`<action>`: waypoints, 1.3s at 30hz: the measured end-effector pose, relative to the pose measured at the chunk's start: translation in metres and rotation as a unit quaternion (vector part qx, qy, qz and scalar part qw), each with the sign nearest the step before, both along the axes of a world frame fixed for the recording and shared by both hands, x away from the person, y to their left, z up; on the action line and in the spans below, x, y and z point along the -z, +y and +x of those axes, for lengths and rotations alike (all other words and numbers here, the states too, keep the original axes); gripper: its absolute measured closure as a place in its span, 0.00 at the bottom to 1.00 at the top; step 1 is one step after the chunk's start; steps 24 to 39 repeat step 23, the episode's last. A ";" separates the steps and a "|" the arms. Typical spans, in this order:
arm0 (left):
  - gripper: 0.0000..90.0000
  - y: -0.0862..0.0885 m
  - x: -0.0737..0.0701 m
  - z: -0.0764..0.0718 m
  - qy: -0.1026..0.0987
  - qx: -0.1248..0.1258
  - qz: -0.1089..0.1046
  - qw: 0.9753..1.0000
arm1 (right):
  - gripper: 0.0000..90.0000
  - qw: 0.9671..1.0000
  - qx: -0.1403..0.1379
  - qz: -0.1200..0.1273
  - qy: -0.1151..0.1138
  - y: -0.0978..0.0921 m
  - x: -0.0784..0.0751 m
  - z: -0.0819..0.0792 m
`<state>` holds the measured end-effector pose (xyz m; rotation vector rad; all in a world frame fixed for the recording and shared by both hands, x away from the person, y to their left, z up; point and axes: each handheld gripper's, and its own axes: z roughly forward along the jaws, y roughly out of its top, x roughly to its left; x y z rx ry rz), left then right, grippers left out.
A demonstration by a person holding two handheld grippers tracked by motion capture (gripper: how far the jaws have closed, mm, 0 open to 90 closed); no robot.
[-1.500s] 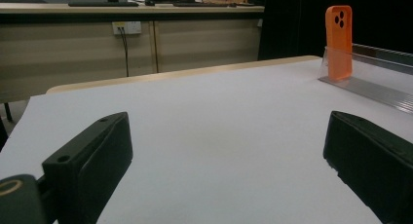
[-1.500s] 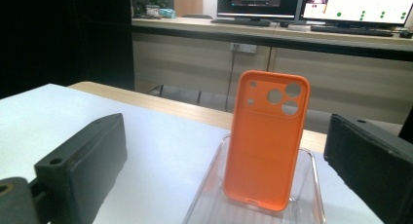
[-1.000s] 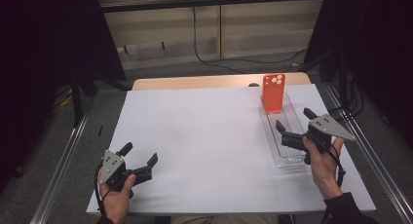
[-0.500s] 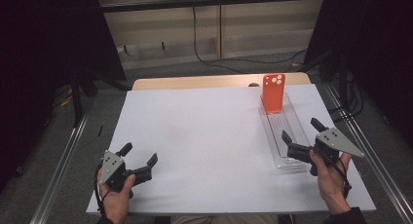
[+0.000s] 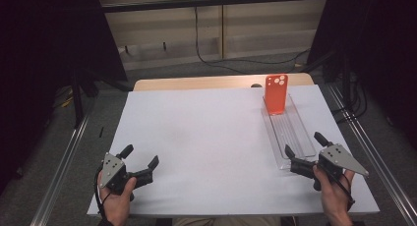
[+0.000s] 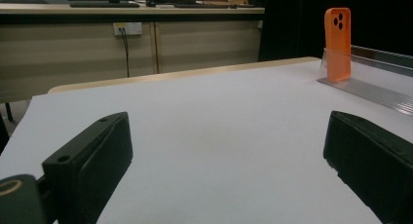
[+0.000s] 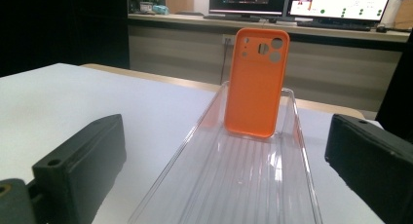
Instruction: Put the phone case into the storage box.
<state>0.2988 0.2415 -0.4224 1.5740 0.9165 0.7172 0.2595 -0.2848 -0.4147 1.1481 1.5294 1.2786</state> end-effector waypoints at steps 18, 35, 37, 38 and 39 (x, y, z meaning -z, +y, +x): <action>0.04 0.000 0.003 -0.003 0.013 0.002 0.000 1.000 | 0.00 1.000 0.013 -0.006 0.003 -0.008 0.012 -0.027; 0.04 0.000 0.002 -0.001 0.018 -0.003 -0.002 1.000 | 0.00 1.000 0.010 0.003 -0.002 -0.009 0.013 -0.024; 0.04 0.000 0.002 -0.001 0.018 -0.003 -0.002 1.000 | 0.00 1.000 0.010 0.003 -0.002 -0.009 0.013 -0.024; 0.04 0.000 0.002 -0.001 0.018 -0.003 -0.002 1.000 | 0.00 1.000 0.010 0.003 -0.002 -0.009 0.013 -0.024; 0.04 0.000 0.002 -0.001 0.018 -0.003 -0.002 1.000 | 0.00 1.000 0.010 0.003 -0.002 -0.009 0.013 -0.024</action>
